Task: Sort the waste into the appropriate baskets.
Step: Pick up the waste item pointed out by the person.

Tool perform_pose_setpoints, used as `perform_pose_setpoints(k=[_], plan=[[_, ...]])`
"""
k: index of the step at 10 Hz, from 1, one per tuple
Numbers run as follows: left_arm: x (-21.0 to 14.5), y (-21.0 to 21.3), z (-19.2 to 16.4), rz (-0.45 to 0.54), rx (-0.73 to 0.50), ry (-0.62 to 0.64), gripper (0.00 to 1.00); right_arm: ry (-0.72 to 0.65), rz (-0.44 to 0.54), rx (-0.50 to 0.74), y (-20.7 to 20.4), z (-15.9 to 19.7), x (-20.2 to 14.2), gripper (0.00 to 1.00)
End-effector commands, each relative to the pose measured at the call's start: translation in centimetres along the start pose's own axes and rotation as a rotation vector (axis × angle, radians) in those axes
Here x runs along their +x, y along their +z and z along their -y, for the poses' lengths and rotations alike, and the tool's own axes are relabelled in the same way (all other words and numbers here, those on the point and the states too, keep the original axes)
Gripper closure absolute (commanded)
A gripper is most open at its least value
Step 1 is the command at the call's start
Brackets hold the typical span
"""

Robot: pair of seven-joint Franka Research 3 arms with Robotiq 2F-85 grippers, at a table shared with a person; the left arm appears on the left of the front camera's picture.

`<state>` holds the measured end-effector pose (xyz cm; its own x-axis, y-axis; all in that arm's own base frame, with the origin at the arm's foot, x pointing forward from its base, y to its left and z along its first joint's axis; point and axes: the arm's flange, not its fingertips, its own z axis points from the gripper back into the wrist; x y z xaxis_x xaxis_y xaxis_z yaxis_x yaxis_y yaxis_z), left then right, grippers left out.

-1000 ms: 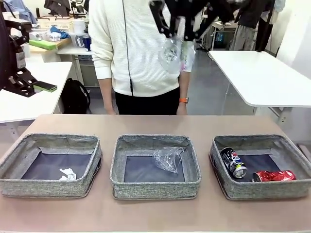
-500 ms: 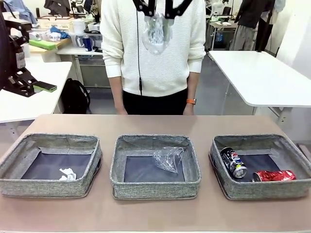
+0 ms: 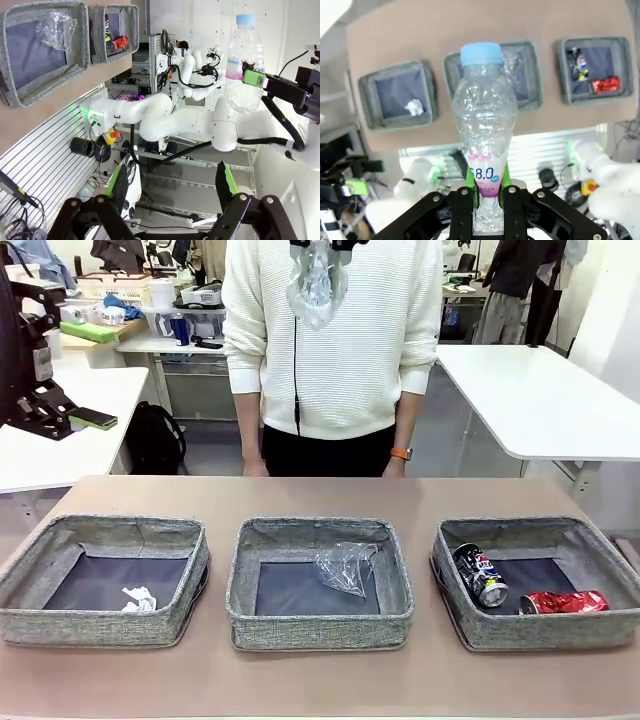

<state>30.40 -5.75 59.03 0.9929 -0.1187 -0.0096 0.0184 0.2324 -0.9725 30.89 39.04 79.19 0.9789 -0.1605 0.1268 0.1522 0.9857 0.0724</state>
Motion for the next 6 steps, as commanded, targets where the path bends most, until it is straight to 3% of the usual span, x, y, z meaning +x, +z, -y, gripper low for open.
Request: perform_pose_setpoints(k=[1,2,4,5,6], plan=[[-0.1,0.0,0.5,-0.001,-0.027,0.006,0.1,-0.004,-0.001,0.0,0.0,0.3,-0.1,0.81],[-0.1,0.0,0.5,-0.001,-0.027,0.006,0.1,0.0,0.0,0.0,0.0,0.0,0.0,0.81],[-0.1,0.0,0.5,-0.001,-0.027,0.006,0.1,0.031,-0.025,-0.054,-4.7,0.0,1.5,0.81],[-0.1,0.0,0.5,-0.001,-0.027,0.006,0.1,0.005,-0.007,-0.014,-0.7,-0.1,0.2,0.81],[-0.1,0.0,0.5,-0.001,-0.027,0.006,0.1,0.005,-0.007,-0.014,-0.7,-0.1,0.2,0.81]])
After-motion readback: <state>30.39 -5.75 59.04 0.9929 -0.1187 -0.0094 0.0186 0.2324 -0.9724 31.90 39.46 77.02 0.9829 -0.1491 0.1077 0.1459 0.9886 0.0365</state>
